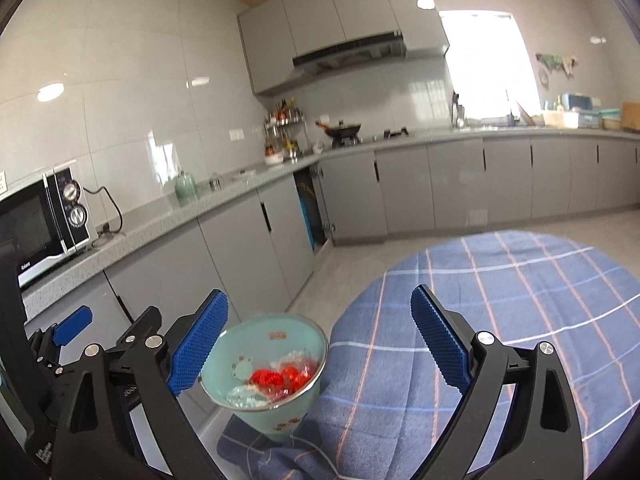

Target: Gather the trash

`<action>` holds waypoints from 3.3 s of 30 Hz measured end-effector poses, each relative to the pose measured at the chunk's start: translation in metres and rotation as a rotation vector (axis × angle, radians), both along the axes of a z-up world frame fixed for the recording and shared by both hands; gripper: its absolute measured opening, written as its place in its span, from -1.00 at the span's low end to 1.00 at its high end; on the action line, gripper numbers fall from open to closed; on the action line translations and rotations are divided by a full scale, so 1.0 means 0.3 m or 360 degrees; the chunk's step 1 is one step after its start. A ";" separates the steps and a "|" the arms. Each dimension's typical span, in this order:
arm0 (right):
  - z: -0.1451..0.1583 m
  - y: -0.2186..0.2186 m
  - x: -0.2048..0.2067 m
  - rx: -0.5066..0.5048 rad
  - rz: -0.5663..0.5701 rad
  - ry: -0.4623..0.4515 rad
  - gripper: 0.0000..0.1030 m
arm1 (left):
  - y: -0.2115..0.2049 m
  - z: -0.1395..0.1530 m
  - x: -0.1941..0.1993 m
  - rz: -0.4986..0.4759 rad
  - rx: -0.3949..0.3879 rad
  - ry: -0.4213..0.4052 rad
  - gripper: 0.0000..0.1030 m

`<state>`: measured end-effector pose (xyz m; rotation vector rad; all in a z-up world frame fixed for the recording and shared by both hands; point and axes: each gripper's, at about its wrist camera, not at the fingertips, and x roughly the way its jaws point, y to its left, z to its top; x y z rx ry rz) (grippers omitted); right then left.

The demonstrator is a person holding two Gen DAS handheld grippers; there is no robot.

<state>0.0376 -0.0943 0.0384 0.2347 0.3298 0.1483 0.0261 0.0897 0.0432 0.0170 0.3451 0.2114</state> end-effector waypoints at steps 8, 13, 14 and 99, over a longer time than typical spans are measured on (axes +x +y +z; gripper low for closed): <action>0.054 0.007 -0.061 -0.0027 -0.0039 -0.0146 0.82 | 0.006 0.050 -0.048 -0.0007 -0.0020 -0.0093 0.89; 0.059 0.006 -0.074 -0.0033 -0.0039 -0.0168 0.82 | 0.009 0.062 -0.061 -0.0007 -0.0028 -0.0108 0.89; 0.058 0.002 -0.075 -0.0031 -0.0039 -0.0168 0.82 | 0.009 0.064 -0.063 -0.0007 -0.0026 -0.0112 0.89; 0.012 -0.023 -0.045 0.0003 -0.0127 -0.0074 0.82 | 0.019 -0.021 0.024 -0.0067 -0.0097 0.0106 0.89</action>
